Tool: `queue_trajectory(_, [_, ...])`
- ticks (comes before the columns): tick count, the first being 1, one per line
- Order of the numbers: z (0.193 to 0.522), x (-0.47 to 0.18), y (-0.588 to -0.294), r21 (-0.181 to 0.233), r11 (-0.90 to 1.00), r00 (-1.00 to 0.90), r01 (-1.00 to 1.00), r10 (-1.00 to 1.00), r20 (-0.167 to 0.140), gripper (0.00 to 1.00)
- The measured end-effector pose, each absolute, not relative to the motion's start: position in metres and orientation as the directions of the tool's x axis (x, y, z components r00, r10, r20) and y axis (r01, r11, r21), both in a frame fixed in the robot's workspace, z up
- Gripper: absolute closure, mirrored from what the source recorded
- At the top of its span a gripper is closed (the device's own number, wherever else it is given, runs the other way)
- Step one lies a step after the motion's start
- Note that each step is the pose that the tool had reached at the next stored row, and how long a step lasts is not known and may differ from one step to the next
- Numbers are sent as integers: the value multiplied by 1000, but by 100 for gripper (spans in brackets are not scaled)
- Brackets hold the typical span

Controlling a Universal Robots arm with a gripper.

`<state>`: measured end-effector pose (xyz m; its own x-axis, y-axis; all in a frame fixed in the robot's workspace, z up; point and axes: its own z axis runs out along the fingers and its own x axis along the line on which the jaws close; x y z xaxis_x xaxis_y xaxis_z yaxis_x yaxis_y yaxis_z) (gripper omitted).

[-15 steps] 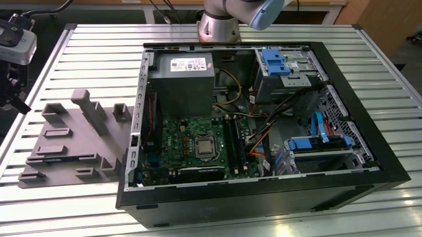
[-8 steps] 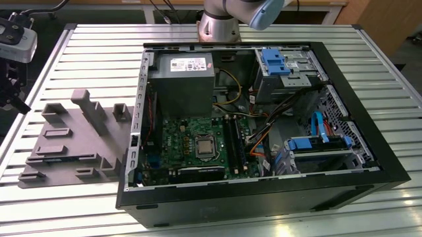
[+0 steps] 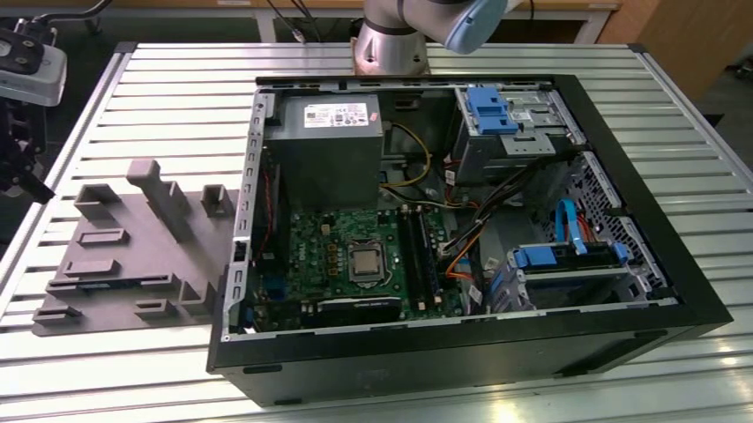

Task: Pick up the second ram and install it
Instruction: 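Pick up the second ram and move it above second insertion slot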

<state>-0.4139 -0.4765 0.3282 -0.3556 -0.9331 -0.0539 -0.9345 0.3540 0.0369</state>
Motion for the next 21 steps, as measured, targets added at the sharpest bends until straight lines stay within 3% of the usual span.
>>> queue_trajectory(21, [328, -414, -477, 37, 211, -213, -977, -976, -54, 89])
